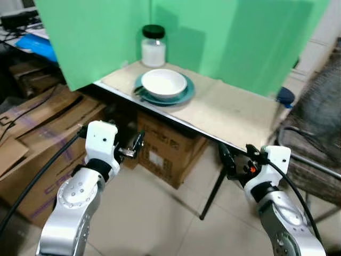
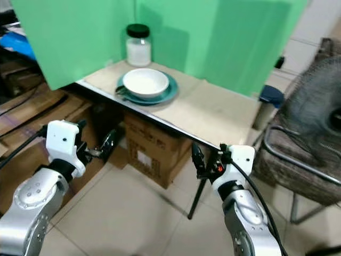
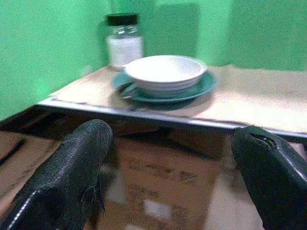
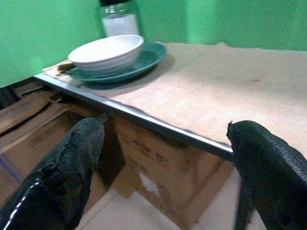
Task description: Setting the table
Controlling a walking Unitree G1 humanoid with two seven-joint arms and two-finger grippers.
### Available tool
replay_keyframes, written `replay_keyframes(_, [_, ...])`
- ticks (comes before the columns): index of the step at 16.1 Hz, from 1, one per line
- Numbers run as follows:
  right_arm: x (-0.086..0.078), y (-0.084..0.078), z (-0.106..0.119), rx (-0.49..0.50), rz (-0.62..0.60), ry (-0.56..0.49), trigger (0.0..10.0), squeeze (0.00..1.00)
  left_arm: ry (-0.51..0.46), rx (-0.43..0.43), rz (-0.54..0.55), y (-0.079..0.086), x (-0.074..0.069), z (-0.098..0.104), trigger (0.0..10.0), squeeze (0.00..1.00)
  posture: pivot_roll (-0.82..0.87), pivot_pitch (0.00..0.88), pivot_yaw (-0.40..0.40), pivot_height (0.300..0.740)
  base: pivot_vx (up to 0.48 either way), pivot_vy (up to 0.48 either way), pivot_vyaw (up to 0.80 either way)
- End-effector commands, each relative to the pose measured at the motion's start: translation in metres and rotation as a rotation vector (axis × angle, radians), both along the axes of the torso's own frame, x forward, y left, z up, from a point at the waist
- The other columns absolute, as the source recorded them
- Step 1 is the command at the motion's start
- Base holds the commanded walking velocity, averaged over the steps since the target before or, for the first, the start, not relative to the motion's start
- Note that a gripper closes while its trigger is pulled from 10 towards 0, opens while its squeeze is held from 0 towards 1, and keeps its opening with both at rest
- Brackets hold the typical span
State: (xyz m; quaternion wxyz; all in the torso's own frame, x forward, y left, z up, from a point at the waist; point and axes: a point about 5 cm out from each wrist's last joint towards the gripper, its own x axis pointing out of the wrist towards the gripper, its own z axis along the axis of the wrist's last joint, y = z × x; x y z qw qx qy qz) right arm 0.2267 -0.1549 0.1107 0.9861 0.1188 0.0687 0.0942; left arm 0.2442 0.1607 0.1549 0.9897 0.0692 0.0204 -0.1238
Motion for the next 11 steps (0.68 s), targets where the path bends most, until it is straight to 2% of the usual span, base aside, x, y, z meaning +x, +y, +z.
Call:
replay_keyframes(1, [0.0017,0.0022,0.0022,0.008,0.007,-0.013,10.0,0.00,-0.008,0.004,0.001,0.0014,-0.0009,0.0029,10.0,0.00,0.10,0.000,-0.053,0.740,0.266,0.000,0.00])
replay_keyframes(5, [0.0011,0.0021,0.0012,0.009,0.001,-0.008,10.0,0.00,-0.006,0.005,-0.006,0.0014,-0.0008,0.0031,10.0,0.00,0.10,0.000,-0.050,0.740,0.278,0.000,0.00])
replay_keyframes(7, [0.0016,0.0044,0.0022,-0.025,0.024,-0.014,10.0,0.00,-0.007,0.003,-0.012,0.0010,-0.0001,0.0039,10.0,0.00,0.10,0.000,-0.047,0.740,0.289,0.000,0.00])
replay_keyframes(9, [0.0019,0.0050,0.0021,-0.023,0.021,-0.012,10.0,0.00,-0.007,0.003,-0.016,0.0012,0.0004,0.0040,10.0,0.00,0.10,0.000,-0.046,0.740,0.328,0.000,0.80])
replay_keyframes(11, [0.0016,0.0045,0.0016,0.010,0.000,-0.010,10.0,0.00,-0.009,0.004,-0.020,0.0007,0.0011,0.0048,10.0,0.00,0.10,0.000,-0.045,0.740,0.336,0.000,0.00])
